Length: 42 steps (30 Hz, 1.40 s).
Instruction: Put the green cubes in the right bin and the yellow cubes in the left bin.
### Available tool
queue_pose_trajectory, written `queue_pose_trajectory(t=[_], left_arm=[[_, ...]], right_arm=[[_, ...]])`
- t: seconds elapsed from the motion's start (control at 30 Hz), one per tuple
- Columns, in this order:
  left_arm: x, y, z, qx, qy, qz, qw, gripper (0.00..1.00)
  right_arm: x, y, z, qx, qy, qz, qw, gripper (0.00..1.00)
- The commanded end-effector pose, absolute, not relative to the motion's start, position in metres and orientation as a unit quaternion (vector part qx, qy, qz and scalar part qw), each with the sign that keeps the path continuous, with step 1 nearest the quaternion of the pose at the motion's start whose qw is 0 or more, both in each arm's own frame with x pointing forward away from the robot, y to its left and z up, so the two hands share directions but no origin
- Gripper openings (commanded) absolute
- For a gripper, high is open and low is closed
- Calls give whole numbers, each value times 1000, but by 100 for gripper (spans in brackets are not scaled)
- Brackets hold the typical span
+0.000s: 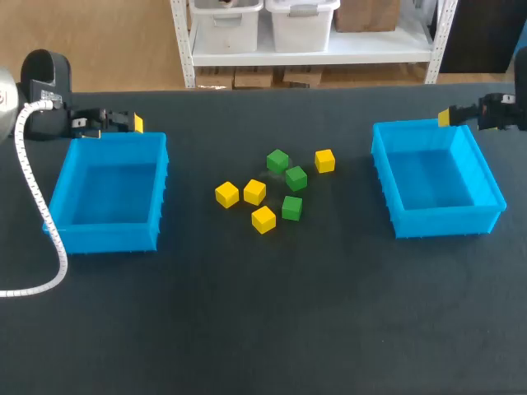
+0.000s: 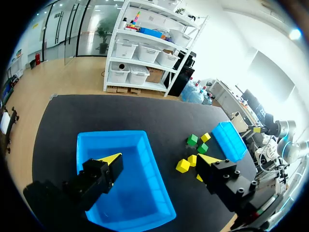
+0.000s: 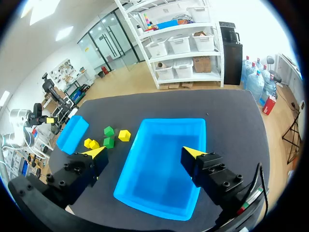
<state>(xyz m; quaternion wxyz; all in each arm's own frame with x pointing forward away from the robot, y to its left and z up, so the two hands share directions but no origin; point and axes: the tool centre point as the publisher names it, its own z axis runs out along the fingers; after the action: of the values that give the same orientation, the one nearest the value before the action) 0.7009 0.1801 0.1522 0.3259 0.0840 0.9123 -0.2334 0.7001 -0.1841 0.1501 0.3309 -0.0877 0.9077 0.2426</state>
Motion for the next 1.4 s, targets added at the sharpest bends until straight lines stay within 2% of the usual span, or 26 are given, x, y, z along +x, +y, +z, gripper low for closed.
queue_pose_trajectory(t=[0.03, 0.43, 0.9, 1.4], left_arm=[[700, 183, 150, 87, 909, -240, 329, 100], [700, 183, 150, 87, 909, -240, 329, 100], [700, 183, 150, 87, 909, -240, 329, 100], [700, 183, 150, 87, 909, -240, 329, 100]], right_arm=[[700, -184, 150, -88, 908, 243, 331, 100], [700, -184, 150, -88, 908, 243, 331, 100], [760, -108, 159, -255, 912, 177, 267, 100], [765, -11, 138, -388, 892, 131, 190, 100]])
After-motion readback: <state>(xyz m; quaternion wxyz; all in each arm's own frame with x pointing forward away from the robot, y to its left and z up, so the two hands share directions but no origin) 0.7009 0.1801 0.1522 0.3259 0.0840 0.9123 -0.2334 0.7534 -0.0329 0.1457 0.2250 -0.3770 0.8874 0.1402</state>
